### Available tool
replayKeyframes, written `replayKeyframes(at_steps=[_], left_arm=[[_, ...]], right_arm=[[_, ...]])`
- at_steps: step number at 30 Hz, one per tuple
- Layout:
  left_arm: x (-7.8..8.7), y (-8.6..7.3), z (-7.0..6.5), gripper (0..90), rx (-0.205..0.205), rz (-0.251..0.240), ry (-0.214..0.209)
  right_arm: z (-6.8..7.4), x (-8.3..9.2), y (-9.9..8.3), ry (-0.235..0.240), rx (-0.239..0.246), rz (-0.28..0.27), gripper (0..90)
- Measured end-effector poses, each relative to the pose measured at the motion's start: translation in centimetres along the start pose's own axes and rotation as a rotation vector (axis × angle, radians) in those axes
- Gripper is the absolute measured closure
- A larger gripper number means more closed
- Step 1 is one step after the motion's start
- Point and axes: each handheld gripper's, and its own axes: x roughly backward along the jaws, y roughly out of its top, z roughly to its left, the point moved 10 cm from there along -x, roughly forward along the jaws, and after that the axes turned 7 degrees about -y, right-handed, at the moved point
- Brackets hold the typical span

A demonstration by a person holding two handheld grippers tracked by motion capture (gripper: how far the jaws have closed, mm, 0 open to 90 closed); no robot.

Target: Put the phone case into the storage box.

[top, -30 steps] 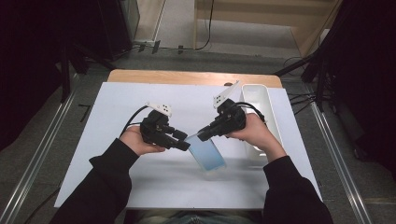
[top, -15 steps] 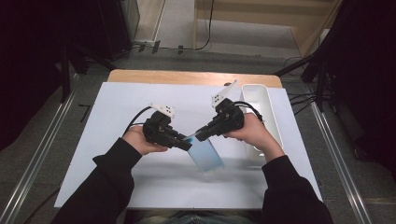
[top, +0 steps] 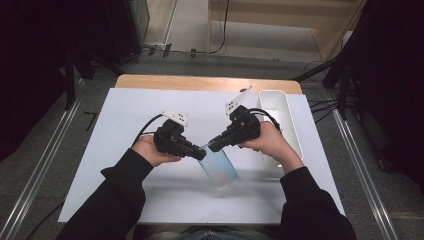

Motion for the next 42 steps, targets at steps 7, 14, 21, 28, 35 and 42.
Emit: replayKeyframes(at_steps=[7, 14, 21, 28, 35, 42], left_arm=[[0.1, 0.1, -0.2, 79.7, 0.021, 0.0, 0.0], [0.3, 0.2, -0.3, 79.9, 0.026, 0.001, 0.0], [0.3, 0.3, -0.3, 80.0, 0.038, -0.001, 0.007], [0.7, 0.4, -0.3, 80.0, 0.047, -0.008, 0.021], [1.5, 0.5, -0.1, 80.0, 0.062, -0.032, 0.039], [2.3, 0.5, 0.2, 79.9, 0.088, -0.047, 0.063]], right_arm=[[0.0, 0.1, 0.0, 0.0, -0.003, -0.002, 77.3], [0.0, 0.0, 0.1, -0.012, -0.008, -0.005, 74.7], [-0.1, 0.3, 0.2, -0.041, -0.017, -0.022, 63.2], [-0.4, 0.8, 0.3, -0.081, -0.04, -0.069, 48.5], [-0.8, 1.5, 0.1, -0.117, -0.06, -0.115, 34.4], [-1.2, 2.0, 0.0, -0.18, -0.08, -0.193, 20.8]])
